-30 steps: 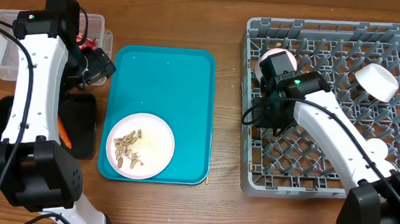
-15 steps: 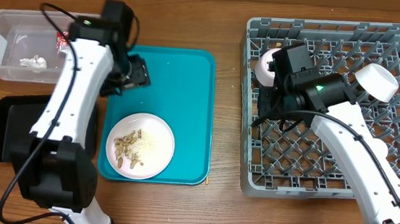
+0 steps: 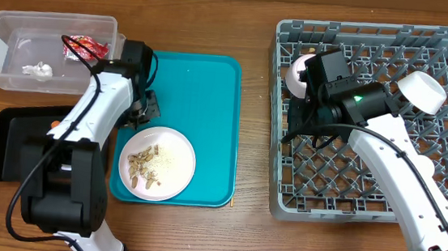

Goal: Sort waste into correct bins and load items into the dishwasher
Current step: 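Lower the left gripper onto the white plate rim and grasp it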

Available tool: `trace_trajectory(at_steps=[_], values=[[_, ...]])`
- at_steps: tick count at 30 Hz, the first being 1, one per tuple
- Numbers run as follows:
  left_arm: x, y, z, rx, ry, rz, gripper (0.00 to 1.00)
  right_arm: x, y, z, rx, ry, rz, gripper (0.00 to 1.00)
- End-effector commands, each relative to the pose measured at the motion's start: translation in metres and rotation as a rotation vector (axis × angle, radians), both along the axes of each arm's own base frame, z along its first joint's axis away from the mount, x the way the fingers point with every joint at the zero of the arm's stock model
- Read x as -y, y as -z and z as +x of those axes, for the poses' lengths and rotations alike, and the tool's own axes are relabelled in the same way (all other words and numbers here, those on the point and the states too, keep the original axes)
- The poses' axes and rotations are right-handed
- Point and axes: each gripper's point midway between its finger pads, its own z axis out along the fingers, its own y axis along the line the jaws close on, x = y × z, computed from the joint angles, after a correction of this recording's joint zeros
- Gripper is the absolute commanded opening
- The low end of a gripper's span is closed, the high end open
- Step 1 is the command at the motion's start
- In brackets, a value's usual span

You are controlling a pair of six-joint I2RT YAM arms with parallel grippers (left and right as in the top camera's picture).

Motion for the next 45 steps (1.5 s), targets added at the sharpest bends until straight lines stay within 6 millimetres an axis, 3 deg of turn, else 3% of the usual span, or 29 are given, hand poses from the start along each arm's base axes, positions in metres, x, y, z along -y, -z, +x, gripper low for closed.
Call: trace_trajectory(at_steps=[1, 9, 19, 22, 26, 32, 35, 40, 41, 45], values=[[-0.020, 0.013, -0.008, -0.047, -0.006, 0.114, 0.04, -0.004, -0.014, 0.003, 0.039, -0.003, 0.019, 0.14], [-0.032, 0.023, -0.019, -0.120, -0.004, 0.181, 0.04, -0.016, -0.016, 0.001, 0.026, -0.029, 0.085, 0.14], [-0.041, 0.045, -0.029, -0.209, 0.007, 0.244, 0.04, -0.016, -0.016, 0.000, 0.024, -0.030, 0.089, 0.14], [-0.057, 0.039, -0.032, -0.227, 0.014, 0.344, 0.04, -0.017, -0.016, 0.000, 0.023, -0.031, 0.091, 0.14], [-0.063, 0.035, -0.033, -0.234, 0.016, 0.386, 0.04, -0.019, -0.017, 0.000, 0.022, -0.036, 0.104, 0.14], [-0.083, 0.031, -0.045, -0.260, -0.075, 0.414, 0.04, -0.044, -0.023, -0.003, 0.029, -0.100, 0.184, 0.15], [-0.093, 0.033, -0.051, -0.275, -0.124, 0.387, 0.04, -0.057, -0.024, -0.006, 0.044, -0.137, 0.191, 0.22], [-0.086, 0.036, -0.048, -0.268, -0.141, 0.320, 0.04, -0.076, -0.016, -0.013, 0.028, -0.190, 0.188, 0.28], [-0.081, 0.034, -0.044, -0.257, -0.138, 0.294, 0.04, -0.084, -0.011, -0.017, 0.009, -0.208, 0.182, 0.33], [-0.073, 0.015, -0.033, -0.205, -0.143, 0.250, 0.04, -0.098, 0.011, -0.026, -0.060, -0.208, 0.159, 0.33]])
